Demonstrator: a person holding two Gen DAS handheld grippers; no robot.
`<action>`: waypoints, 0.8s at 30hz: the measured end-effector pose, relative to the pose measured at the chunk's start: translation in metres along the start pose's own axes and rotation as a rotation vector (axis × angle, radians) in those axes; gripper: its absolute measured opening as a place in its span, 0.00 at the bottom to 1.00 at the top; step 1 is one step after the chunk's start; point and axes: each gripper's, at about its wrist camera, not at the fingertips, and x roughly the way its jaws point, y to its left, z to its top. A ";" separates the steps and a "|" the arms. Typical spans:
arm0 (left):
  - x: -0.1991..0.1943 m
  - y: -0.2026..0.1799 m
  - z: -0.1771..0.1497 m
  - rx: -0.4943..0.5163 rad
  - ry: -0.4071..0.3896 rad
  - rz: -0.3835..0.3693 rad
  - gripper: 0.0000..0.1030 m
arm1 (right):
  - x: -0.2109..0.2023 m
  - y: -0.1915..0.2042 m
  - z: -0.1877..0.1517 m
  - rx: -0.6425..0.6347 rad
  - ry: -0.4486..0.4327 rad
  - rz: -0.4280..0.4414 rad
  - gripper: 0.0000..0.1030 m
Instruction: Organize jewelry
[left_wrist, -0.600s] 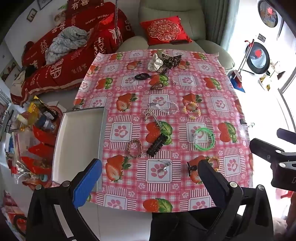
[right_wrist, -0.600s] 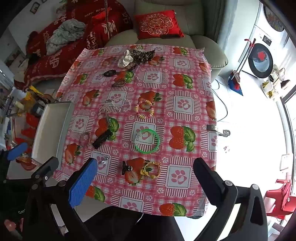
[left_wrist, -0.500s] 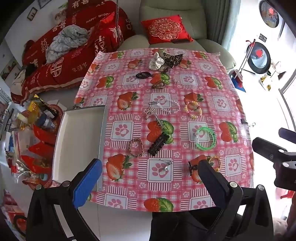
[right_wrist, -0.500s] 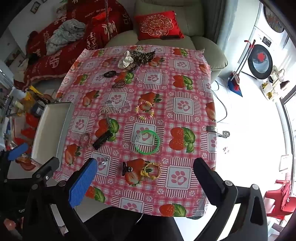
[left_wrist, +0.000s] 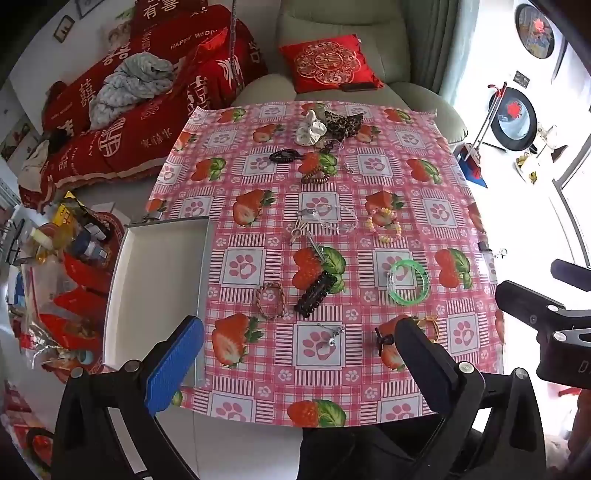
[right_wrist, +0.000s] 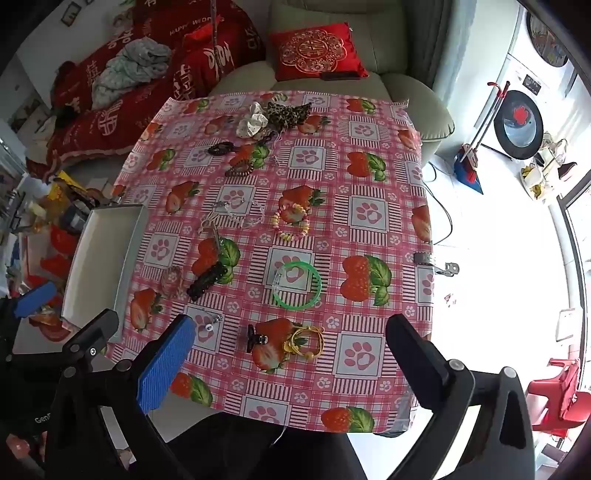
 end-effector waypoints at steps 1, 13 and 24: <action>0.000 0.000 0.000 0.001 0.000 0.000 1.00 | 0.000 0.000 0.000 0.000 0.000 0.001 1.00; 0.002 0.004 0.002 -0.018 0.004 0.001 1.00 | 0.000 0.000 0.002 -0.003 -0.001 0.003 1.00; 0.005 0.004 0.000 -0.039 0.021 0.004 1.00 | 0.007 0.003 0.004 -0.009 0.021 0.017 1.00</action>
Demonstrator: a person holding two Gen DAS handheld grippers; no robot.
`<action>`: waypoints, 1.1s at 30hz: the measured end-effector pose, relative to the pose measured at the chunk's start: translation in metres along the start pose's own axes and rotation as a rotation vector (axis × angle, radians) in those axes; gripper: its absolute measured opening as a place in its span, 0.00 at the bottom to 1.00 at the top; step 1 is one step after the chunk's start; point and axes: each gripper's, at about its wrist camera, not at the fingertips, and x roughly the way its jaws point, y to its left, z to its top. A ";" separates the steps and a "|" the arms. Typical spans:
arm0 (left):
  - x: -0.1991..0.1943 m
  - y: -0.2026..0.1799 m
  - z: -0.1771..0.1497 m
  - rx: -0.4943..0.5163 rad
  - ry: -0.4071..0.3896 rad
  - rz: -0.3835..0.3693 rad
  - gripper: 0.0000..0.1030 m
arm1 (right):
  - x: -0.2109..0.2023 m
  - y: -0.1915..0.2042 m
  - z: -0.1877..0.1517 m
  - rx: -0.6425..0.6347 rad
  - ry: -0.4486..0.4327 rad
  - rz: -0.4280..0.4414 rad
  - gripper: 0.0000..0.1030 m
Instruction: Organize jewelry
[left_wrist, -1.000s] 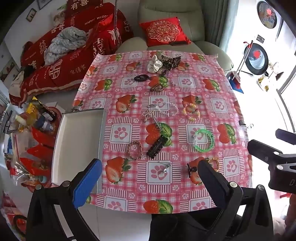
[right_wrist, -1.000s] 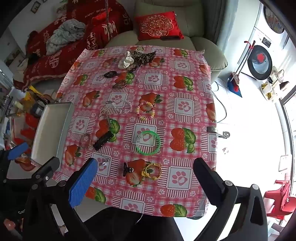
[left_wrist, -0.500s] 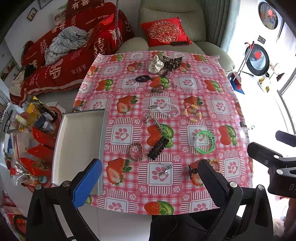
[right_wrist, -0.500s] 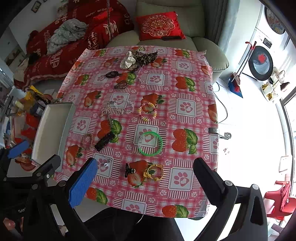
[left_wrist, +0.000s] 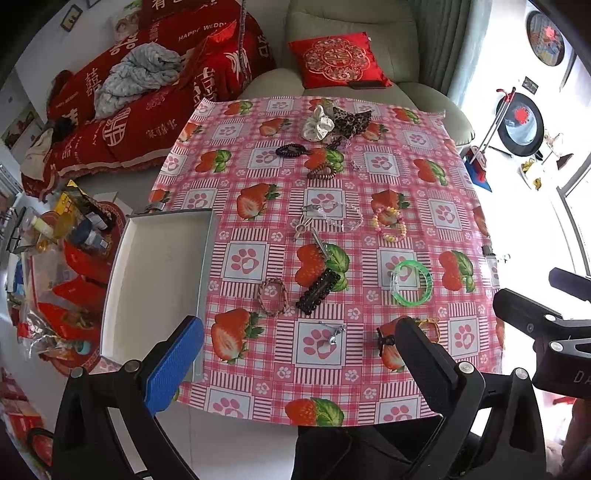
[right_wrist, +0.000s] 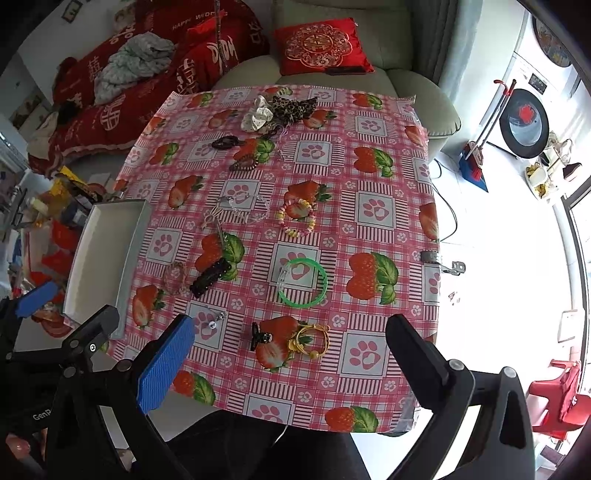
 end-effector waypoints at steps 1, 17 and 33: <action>0.000 0.001 0.000 -0.001 0.000 0.000 1.00 | 0.000 0.000 0.000 0.001 0.001 0.000 1.00; 0.000 0.001 0.001 0.001 -0.001 -0.001 1.00 | 0.001 0.003 -0.001 -0.002 0.000 -0.002 1.00; 0.000 0.002 0.001 0.000 -0.003 0.000 1.00 | -0.001 0.005 -0.002 -0.004 -0.002 -0.003 1.00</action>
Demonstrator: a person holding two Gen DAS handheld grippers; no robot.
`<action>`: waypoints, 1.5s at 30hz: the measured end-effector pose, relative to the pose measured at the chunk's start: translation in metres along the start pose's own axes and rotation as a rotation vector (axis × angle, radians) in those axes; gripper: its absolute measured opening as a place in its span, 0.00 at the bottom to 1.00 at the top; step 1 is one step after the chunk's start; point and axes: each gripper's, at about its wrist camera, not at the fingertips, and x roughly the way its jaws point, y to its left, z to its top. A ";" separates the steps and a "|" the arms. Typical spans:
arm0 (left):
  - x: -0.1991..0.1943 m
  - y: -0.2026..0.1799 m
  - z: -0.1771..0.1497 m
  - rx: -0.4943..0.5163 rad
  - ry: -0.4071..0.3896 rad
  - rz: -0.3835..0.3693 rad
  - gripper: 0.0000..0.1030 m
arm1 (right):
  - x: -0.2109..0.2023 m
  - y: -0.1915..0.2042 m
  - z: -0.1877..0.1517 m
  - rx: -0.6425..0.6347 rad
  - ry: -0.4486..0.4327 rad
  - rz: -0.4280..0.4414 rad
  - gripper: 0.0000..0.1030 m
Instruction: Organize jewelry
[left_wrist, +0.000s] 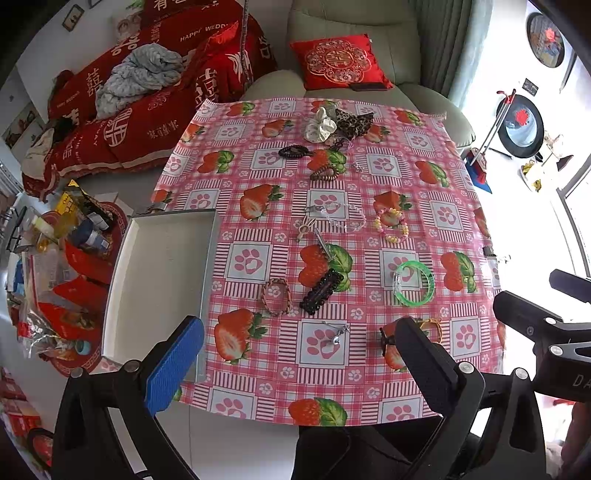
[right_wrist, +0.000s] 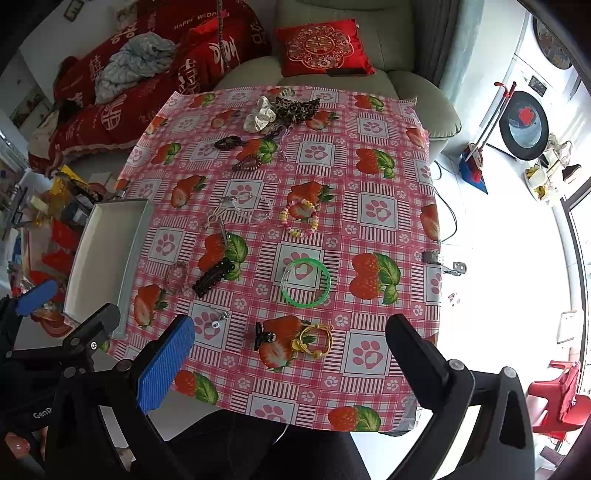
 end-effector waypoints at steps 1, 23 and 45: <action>0.000 0.000 0.000 0.001 0.000 0.000 1.00 | 0.000 0.000 0.000 0.000 0.000 0.000 1.00; 0.000 0.000 -0.001 0.001 -0.002 0.001 1.00 | 0.000 0.000 -0.003 0.000 -0.002 0.000 1.00; 0.000 0.008 -0.004 -0.004 0.015 -0.006 1.00 | 0.000 0.002 -0.004 0.005 0.003 -0.003 1.00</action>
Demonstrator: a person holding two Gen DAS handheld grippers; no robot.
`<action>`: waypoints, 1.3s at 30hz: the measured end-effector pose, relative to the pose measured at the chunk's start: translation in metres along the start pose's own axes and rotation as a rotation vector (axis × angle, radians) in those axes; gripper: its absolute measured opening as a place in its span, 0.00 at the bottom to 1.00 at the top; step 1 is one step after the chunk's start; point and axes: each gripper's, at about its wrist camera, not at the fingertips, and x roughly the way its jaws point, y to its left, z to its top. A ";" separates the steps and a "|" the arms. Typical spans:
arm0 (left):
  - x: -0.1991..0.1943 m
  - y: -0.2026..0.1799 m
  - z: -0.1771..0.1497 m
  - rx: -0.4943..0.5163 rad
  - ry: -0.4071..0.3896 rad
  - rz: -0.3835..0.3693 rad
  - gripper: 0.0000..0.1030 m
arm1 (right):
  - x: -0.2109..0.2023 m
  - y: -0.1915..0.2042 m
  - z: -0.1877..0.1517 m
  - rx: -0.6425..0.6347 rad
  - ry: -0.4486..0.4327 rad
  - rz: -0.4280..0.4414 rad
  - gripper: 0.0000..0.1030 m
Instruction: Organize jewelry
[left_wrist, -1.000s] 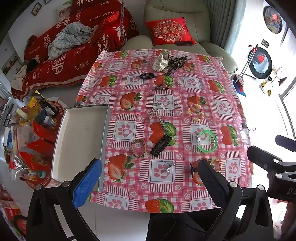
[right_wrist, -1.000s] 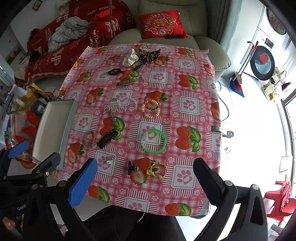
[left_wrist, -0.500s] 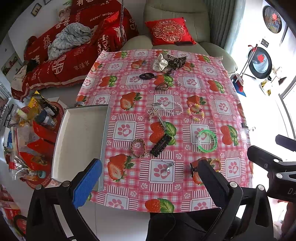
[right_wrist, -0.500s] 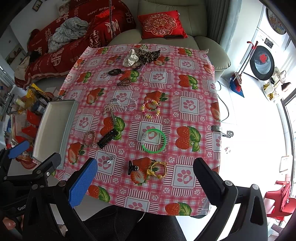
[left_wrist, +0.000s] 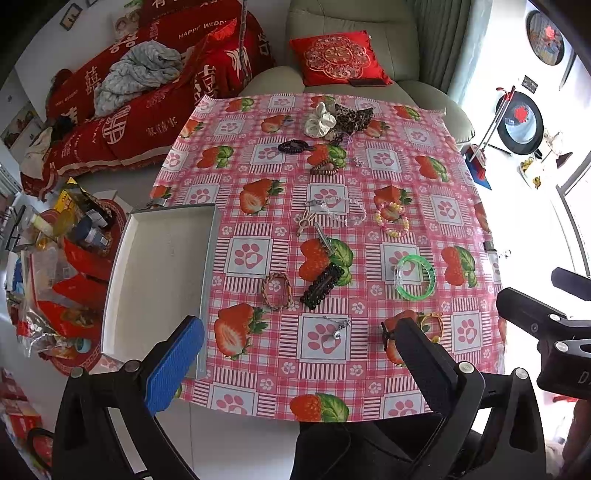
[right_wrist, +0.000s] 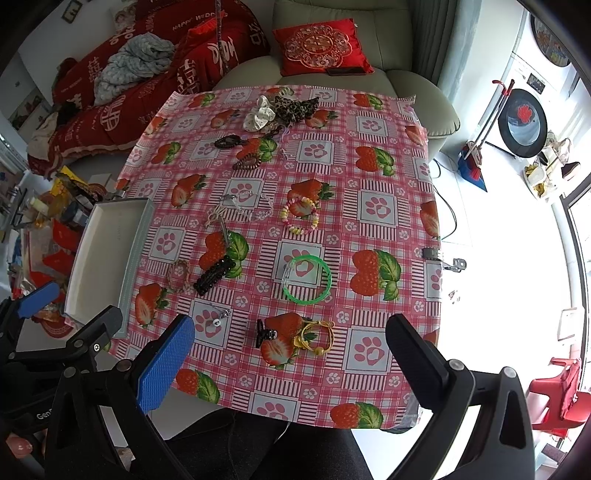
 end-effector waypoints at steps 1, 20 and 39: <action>0.001 0.000 -0.001 -0.002 0.003 0.000 1.00 | 0.000 0.000 -0.001 0.002 0.001 0.000 1.00; 0.023 0.012 -0.006 0.029 0.050 -0.010 1.00 | 0.016 0.000 -0.011 0.072 0.052 -0.009 1.00; 0.093 0.029 -0.022 0.052 0.161 0.014 1.00 | 0.067 -0.034 -0.030 0.177 0.162 -0.041 1.00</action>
